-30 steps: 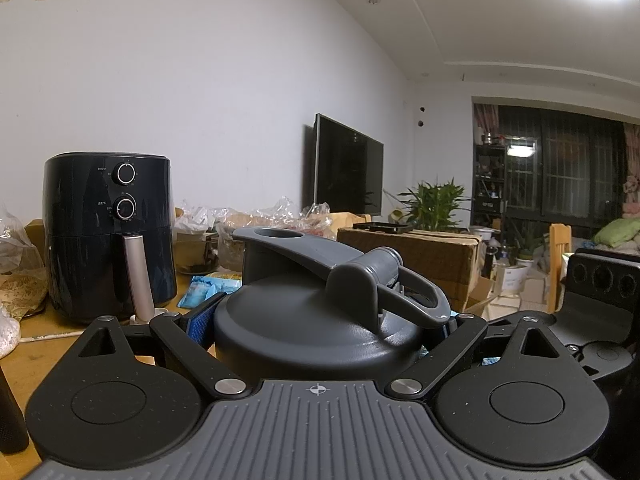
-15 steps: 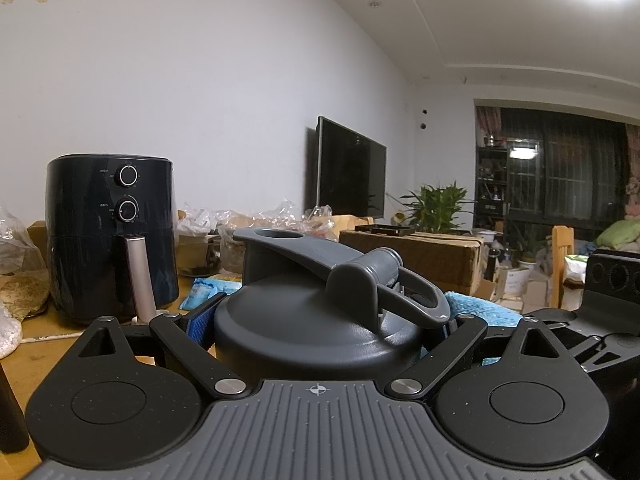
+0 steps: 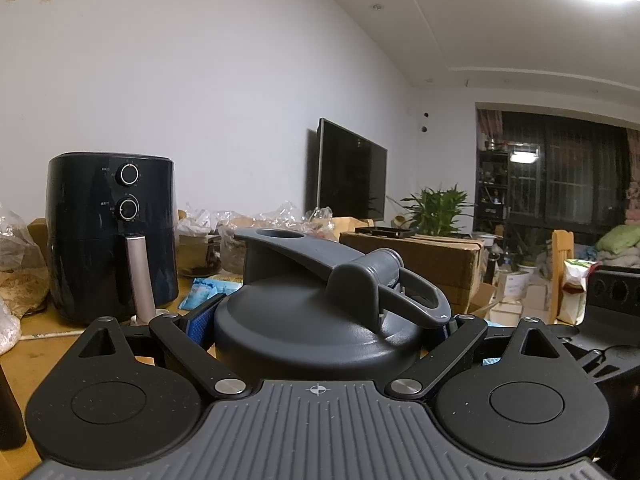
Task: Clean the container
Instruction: 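Rotate the left tool to twist the bottle base on the cloth while the right tool holds it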
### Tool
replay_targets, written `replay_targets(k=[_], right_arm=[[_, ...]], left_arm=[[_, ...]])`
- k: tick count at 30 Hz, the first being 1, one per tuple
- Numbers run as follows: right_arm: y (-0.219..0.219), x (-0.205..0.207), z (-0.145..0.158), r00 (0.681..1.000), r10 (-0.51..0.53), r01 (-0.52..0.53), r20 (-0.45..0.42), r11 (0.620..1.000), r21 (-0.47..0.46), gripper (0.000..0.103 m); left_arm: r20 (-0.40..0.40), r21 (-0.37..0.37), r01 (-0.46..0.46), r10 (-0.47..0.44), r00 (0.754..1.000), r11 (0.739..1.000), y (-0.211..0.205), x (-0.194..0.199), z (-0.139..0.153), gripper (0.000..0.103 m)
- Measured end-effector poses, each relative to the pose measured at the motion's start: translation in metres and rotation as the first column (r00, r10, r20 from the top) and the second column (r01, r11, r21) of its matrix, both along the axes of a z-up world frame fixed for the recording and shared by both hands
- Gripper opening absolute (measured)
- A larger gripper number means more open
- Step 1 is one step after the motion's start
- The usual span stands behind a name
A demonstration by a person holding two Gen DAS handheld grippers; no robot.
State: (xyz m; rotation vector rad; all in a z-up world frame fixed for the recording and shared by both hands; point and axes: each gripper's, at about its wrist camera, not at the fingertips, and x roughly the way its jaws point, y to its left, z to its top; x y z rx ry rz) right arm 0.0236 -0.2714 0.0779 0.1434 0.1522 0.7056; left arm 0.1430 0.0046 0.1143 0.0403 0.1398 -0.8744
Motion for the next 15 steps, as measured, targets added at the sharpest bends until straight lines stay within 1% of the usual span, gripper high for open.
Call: replay_targets(k=[7, 12, 13, 15], right_arm=[[-0.0001, 0.0005, -0.0014, 1.000, 0.001, -0.001, -0.007, 1.000, -0.004, 0.020], [0.0003, 0.0013, -0.0036, 1.000, 0.000, 0.000, -0.016, 1.000, -0.003, 0.021], [0.0007, 0.0015, -0.0042, 1.000, 0.002, -0.002, -0.018, 1.000, -0.002, 0.021], [0.0018, 0.0010, -0.0051, 1.000, 0.003, -0.003, -0.017, 1.000, -0.004, 0.021]], left_arm=[[0.016, -0.002, -0.011, 0.011, 1.000, 1.000, -0.0007, -0.0032, -0.0006, 0.096], [0.011, 0.006, -0.033, 0.033, 0.999, 0.999, -0.0024, -0.0063, 0.0009, 0.098], [0.011, 0.008, -0.040, 0.040, 0.999, 0.999, -0.0029, -0.0067, 0.0012, 0.102], [0.011, 0.011, -0.054, 0.054, 0.998, 0.998, -0.0040, -0.0075, 0.0017, 0.103]])
